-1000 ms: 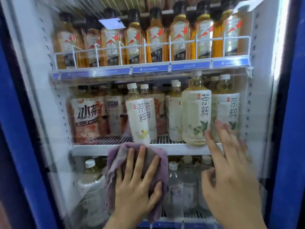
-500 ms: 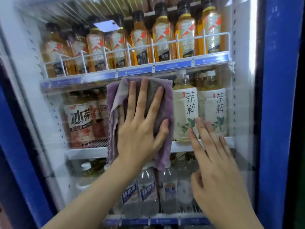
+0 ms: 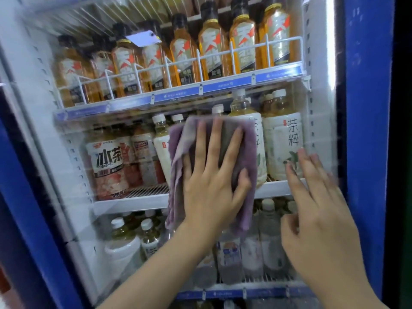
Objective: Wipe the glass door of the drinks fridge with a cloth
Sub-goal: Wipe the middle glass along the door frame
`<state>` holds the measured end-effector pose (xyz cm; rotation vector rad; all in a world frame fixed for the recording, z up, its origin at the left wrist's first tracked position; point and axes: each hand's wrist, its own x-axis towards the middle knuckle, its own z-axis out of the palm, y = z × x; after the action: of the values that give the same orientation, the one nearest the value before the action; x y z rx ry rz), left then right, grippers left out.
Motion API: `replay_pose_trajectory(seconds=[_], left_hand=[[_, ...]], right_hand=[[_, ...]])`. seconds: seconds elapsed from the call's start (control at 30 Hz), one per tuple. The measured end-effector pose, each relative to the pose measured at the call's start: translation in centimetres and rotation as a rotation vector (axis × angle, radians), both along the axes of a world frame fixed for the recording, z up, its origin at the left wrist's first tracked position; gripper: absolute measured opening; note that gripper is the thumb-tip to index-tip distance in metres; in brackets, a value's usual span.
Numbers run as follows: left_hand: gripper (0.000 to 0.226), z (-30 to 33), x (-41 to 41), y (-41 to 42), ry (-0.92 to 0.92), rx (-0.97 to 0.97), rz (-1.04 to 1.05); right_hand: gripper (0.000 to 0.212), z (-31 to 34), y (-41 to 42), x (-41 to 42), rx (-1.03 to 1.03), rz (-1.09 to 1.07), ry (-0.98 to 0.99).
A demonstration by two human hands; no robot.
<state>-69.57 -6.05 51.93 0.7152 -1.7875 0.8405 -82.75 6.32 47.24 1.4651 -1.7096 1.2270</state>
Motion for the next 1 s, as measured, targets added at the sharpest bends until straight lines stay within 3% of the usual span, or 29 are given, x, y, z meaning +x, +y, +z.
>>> replay_pose_trajectory(seconds=[0.17,0.47,0.63,0.8,0.9,1.0], left_hand=[[0.074,3.7,-2.6,0.1,0.066,-0.047,-0.011],[0.083,-9.8,-1.7,0.8,-0.054,0.062,0.041],[0.078,-2.3,-5.3,1.9,-0.06,-0.028,-0.024],[0.073,3.0,-9.1,2.7,0.062,-0.045,-0.049],[0.074,-0.3,-9.3,2.9,0.04,-0.016,-0.056],[0.079,-6.7,-8.6,3.7,-0.102,0.036,-0.032]], right_hand=[[0.087,0.1,0.3,-0.8,0.036,0.012,0.023],[0.085,0.2,1.2,-2.0,0.078,0.076,0.029],[0.089,-0.2,2.4,-3.4,-0.085,-0.052,-0.112],[0.089,-0.6,3.1,-5.1,-0.083,-0.128,-0.176],[0.092,-1.0,2.9,-5.5,-0.091,-0.099,-0.169],[0.092,-1.2,2.8,-5.8,-0.092,-0.066,-0.169]])
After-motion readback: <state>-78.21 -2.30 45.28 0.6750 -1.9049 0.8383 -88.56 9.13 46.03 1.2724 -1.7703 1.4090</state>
